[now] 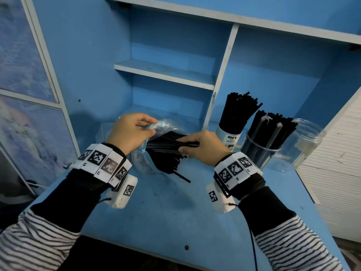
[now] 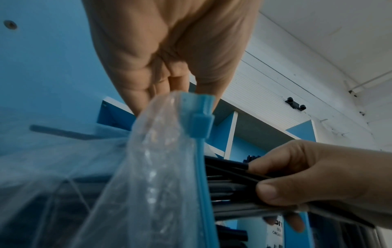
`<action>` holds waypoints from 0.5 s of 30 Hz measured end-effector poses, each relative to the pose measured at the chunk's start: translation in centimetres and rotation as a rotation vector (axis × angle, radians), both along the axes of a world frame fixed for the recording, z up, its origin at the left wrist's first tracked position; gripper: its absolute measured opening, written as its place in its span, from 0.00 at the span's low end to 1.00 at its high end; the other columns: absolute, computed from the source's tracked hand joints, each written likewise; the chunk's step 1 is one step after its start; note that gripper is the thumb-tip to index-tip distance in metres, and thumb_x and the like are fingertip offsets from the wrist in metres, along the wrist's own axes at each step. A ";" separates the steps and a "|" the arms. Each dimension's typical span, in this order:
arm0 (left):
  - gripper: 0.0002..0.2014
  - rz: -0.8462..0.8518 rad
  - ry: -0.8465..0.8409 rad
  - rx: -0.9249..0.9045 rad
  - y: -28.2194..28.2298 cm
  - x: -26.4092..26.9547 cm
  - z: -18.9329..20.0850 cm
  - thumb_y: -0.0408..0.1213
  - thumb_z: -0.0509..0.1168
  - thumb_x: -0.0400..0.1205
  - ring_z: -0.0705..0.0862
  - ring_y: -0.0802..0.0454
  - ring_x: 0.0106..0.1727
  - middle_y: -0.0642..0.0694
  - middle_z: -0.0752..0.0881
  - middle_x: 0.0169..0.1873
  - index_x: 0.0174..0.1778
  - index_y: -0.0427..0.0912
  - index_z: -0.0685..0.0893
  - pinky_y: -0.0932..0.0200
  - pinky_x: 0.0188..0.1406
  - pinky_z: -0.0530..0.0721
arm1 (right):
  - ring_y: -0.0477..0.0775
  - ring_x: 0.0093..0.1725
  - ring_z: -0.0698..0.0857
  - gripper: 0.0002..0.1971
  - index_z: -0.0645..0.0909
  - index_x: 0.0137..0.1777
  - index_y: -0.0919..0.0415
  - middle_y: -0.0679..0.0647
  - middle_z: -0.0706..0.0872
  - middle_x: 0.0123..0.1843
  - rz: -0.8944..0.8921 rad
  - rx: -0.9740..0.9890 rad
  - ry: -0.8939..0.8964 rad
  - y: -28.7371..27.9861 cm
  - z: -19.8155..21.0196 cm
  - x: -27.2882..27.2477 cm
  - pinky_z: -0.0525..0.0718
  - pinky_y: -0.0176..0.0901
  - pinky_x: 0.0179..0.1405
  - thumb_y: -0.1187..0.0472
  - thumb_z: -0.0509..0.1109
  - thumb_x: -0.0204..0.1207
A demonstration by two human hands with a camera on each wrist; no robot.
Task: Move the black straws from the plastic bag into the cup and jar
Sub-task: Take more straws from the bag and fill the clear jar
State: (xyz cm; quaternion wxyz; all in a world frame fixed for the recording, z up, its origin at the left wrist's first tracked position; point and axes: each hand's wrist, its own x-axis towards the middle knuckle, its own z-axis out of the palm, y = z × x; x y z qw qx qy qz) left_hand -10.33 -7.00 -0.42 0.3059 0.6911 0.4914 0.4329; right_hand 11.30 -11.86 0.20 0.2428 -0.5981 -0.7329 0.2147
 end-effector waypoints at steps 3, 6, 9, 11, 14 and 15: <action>0.11 0.052 0.049 0.052 -0.2 0.3 -0.3 0.31 0.73 0.76 0.85 0.59 0.52 0.53 0.88 0.52 0.51 0.50 0.88 0.76 0.46 0.76 | 0.27 0.32 0.83 0.15 0.87 0.63 0.49 0.44 0.90 0.52 -0.001 -0.003 -0.023 -1.0 0.6 1.5 0.77 0.15 0.40 0.57 0.74 0.77; 0.12 0.078 0.109 0.204 -1.0 1.2 -0.2 0.34 0.73 0.76 0.84 0.56 0.57 0.53 0.87 0.54 0.53 0.52 0.87 0.69 0.55 0.78 | 0.36 0.35 0.87 0.14 0.87 0.62 0.48 0.43 0.90 0.54 0.002 -0.005 -0.030 -2.3 1.5 2.7 0.82 0.22 0.43 0.58 0.74 0.77; 0.18 -0.119 0.188 0.315 -2.5 3.1 0.2 0.45 0.77 0.73 0.82 0.60 0.60 0.59 0.85 0.55 0.58 0.56 0.84 0.62 0.65 0.77 | 0.47 0.37 0.89 0.13 0.88 0.60 0.47 0.48 0.92 0.48 0.000 0.004 -0.058 -3.6 2.2 3.7 0.86 0.31 0.47 0.59 0.75 0.76; 0.29 -0.253 0.355 0.344 -3.7 4.9 0.1 0.53 0.79 0.68 0.79 0.65 0.60 0.63 0.82 0.58 0.66 0.57 0.80 0.67 0.62 0.72 | 0.47 0.36 0.89 0.13 0.88 0.59 0.48 0.50 0.92 0.45 0.002 0.015 -0.074 -4.4 2.7 4.2 0.84 0.29 0.44 0.60 0.75 0.76; 0.37 -0.376 0.546 0.398 -4.4 7.7 -0.4 0.52 0.78 0.68 0.78 0.57 0.65 0.57 0.80 0.66 0.73 0.51 0.74 0.63 0.66 0.71 | 0.47 0.35 0.88 0.12 0.89 0.57 0.49 0.52 0.92 0.42 0.012 0.035 -0.107 -5.5 3.7 4.7 0.82 0.25 0.40 0.61 0.75 0.75; 0.36 -0.387 0.595 0.422 -4.3 8.5 -0.6 0.51 0.77 0.68 0.79 0.54 0.65 0.55 0.81 0.65 0.73 0.51 0.74 0.60 0.66 0.73 | 0.47 0.35 0.88 0.12 0.89 0.57 0.48 0.52 0.92 0.41 0.013 0.038 -0.124 -5.8 4.0 4.8 0.81 0.25 0.40 0.61 0.75 0.75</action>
